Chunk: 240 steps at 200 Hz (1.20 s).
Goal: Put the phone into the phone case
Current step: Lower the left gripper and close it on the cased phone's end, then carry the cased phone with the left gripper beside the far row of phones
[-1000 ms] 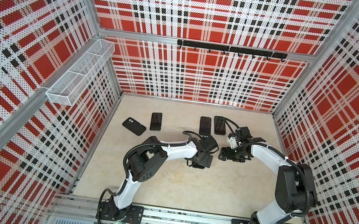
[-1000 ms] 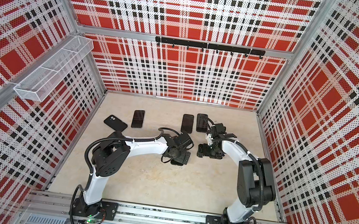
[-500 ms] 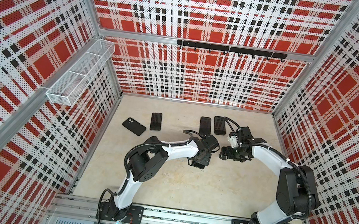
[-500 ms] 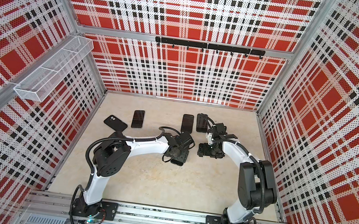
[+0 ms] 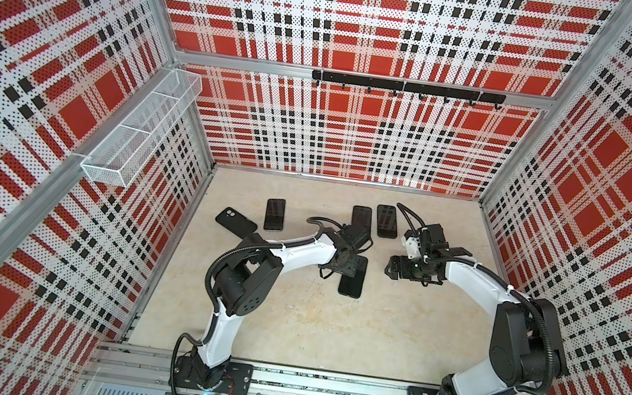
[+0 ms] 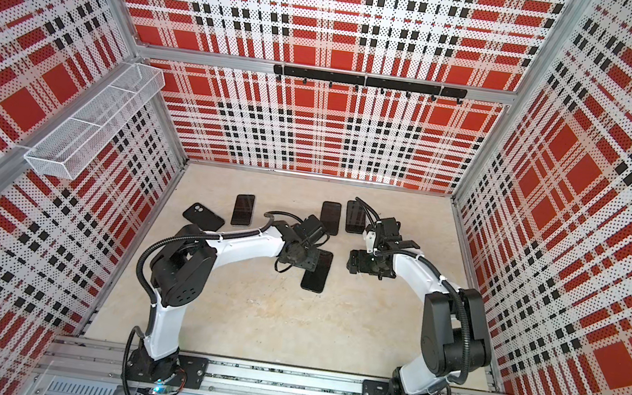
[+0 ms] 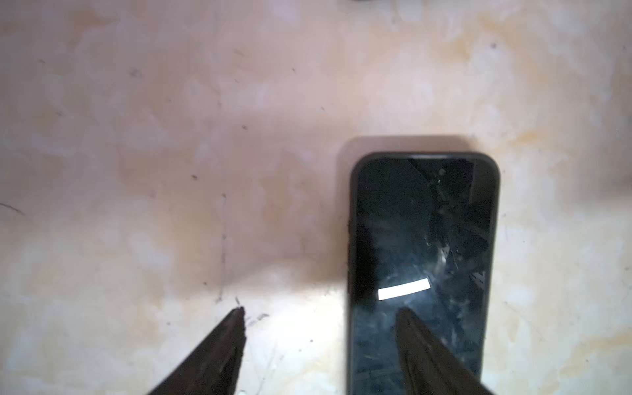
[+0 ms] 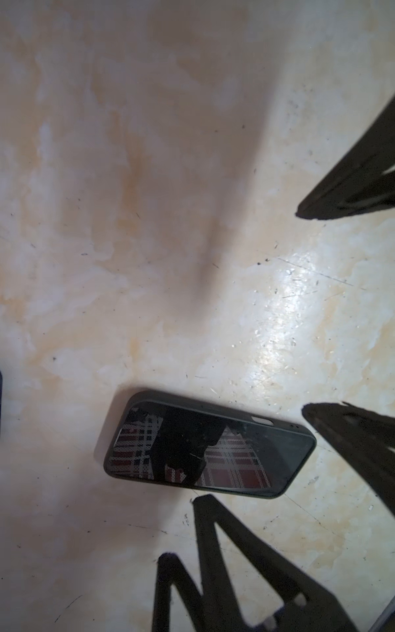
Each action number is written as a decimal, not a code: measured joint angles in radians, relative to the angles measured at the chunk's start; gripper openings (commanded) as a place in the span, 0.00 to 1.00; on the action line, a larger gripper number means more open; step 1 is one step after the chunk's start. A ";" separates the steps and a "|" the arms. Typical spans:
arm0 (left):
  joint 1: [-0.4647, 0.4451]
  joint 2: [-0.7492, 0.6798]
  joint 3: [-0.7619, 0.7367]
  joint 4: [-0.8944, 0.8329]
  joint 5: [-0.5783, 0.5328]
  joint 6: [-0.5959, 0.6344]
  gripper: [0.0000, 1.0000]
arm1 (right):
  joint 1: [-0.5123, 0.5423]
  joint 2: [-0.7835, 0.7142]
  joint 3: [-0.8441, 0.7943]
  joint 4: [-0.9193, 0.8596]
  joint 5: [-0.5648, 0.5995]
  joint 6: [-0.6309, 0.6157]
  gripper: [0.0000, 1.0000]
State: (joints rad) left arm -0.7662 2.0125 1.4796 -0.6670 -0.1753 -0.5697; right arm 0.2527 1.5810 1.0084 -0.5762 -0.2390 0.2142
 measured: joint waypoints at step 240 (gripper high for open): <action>-0.104 0.109 0.060 -0.007 0.088 0.064 0.76 | -0.001 -0.011 -0.028 0.026 0.015 0.008 0.86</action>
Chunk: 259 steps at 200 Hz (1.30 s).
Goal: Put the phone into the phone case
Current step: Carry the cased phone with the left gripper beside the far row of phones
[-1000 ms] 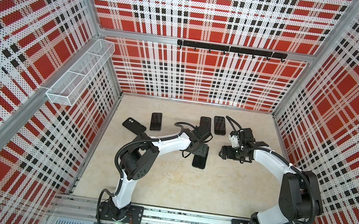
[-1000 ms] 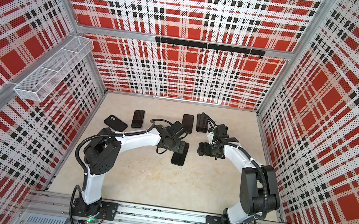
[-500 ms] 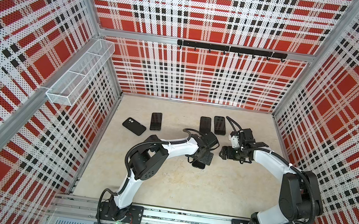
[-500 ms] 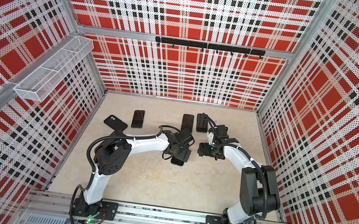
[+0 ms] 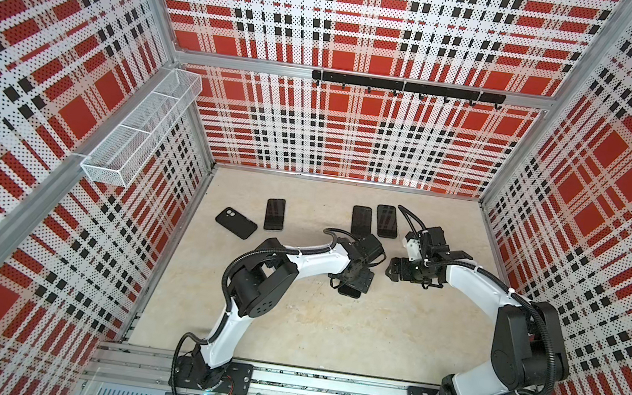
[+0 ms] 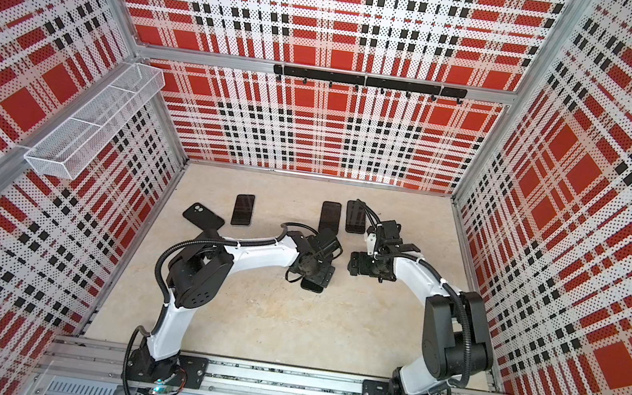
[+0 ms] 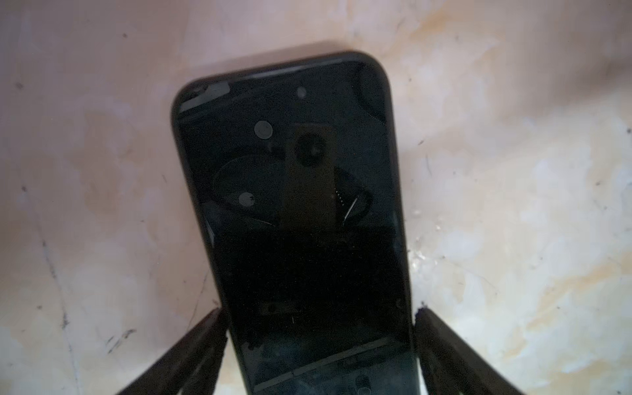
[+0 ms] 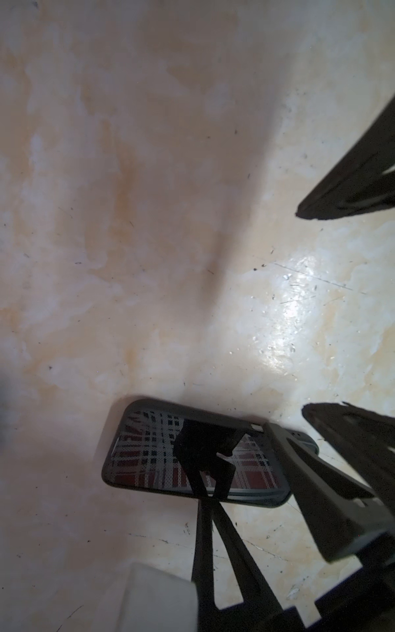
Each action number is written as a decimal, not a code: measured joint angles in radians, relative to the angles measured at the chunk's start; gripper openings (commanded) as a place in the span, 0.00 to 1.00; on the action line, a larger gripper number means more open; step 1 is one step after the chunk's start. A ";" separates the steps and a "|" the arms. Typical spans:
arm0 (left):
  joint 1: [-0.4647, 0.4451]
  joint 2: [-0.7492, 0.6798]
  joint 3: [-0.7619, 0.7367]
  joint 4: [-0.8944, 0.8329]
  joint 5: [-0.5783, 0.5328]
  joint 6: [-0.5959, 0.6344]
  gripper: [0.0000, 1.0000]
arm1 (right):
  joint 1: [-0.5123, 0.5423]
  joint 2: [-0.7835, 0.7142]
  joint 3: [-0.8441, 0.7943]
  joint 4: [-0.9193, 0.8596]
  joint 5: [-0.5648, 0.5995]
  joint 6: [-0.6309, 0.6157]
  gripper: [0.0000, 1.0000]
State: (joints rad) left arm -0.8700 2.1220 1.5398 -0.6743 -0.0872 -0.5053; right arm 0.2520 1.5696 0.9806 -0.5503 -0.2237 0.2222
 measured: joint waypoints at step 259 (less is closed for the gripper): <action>0.352 0.302 0.488 0.085 -0.086 0.093 0.77 | 0.000 -0.162 -0.177 0.097 -0.074 0.039 0.86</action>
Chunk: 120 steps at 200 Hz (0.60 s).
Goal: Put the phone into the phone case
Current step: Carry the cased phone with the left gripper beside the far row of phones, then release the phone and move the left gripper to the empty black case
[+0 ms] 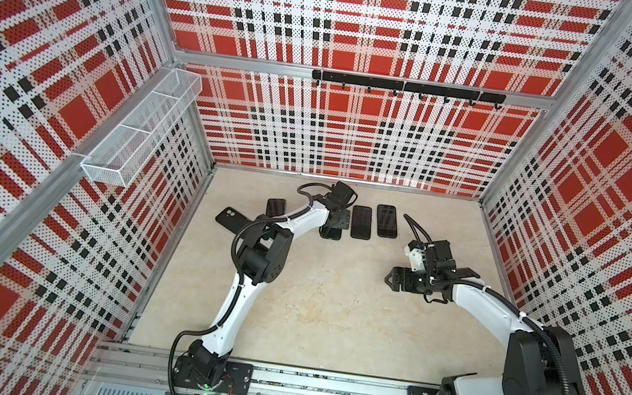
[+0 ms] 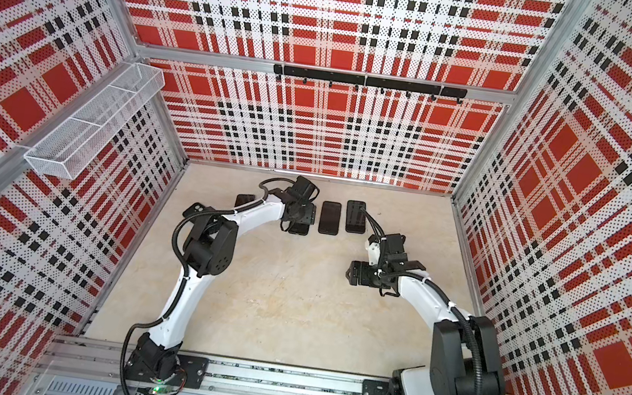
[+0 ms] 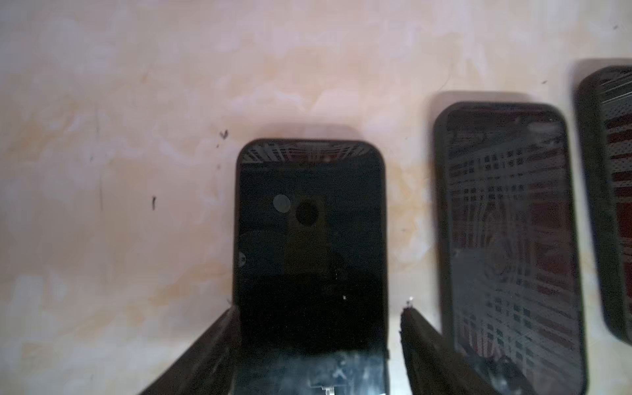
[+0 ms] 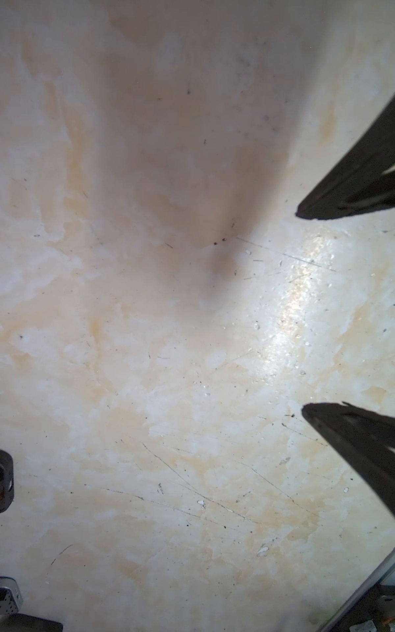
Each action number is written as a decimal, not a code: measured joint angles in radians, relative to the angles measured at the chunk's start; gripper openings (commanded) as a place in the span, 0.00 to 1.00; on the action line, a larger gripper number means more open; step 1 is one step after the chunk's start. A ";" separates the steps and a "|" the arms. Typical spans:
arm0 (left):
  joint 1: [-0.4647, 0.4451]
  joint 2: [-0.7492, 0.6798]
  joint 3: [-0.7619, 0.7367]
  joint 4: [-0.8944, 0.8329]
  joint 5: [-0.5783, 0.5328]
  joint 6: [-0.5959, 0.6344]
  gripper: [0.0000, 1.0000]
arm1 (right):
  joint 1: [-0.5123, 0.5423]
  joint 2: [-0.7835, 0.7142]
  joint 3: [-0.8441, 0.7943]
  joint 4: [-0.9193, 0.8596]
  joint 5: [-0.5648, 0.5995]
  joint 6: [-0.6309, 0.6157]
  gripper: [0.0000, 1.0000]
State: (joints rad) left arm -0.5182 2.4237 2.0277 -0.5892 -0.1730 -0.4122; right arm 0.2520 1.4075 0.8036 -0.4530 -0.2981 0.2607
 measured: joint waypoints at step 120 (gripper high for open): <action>-0.003 -0.146 -0.140 0.000 -0.077 0.071 0.87 | 0.000 -0.002 -0.003 0.042 0.007 0.019 0.92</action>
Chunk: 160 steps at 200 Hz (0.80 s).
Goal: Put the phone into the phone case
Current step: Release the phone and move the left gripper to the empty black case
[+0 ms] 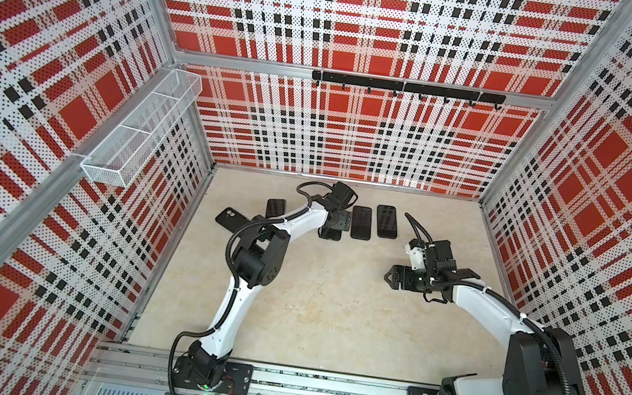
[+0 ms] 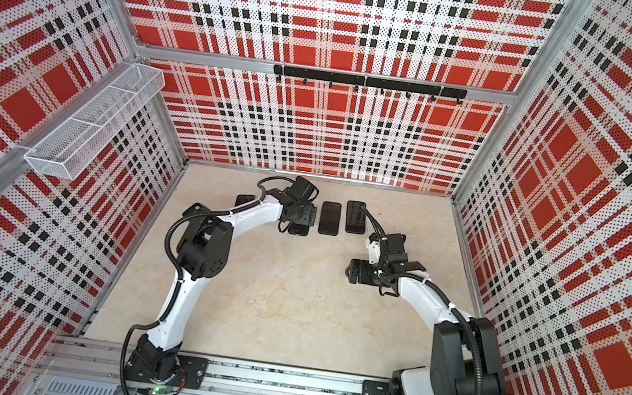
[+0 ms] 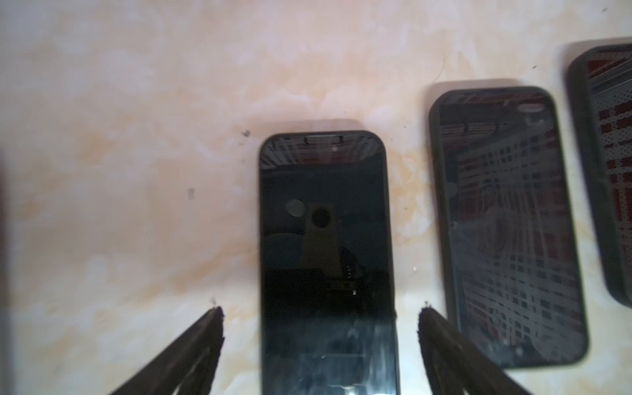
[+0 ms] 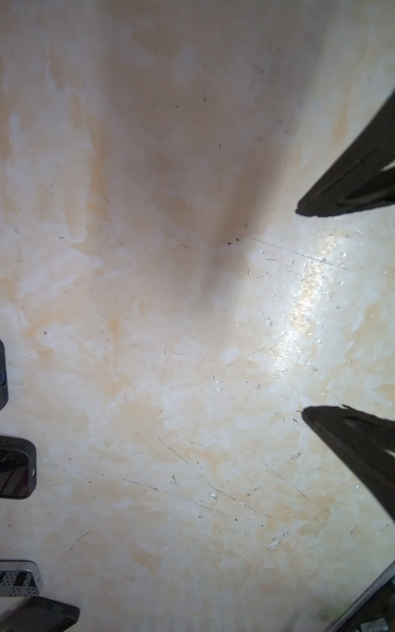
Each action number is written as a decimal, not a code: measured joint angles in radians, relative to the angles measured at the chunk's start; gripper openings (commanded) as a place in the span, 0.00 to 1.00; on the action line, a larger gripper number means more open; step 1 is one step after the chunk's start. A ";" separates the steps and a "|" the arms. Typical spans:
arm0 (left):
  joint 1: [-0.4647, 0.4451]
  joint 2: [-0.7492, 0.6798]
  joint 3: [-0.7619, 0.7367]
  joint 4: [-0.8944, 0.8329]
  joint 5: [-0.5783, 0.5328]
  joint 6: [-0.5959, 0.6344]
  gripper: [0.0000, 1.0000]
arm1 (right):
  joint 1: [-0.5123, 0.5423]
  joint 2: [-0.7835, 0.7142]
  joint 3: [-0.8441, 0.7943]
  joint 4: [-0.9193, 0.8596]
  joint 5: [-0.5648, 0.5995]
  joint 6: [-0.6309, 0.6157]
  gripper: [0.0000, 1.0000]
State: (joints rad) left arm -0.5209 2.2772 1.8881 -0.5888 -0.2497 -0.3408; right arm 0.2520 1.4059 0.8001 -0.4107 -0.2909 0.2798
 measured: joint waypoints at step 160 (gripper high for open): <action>0.514 -0.357 -0.572 0.109 -0.016 0.114 0.60 | 0.000 0.060 0.090 0.038 -0.030 -0.036 0.93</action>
State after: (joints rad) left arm -0.0071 1.9202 1.3159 -0.4793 -0.2653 -0.2268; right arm 0.2520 1.4662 0.8898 -0.3725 -0.3206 0.2436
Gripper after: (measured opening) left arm 0.607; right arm 0.930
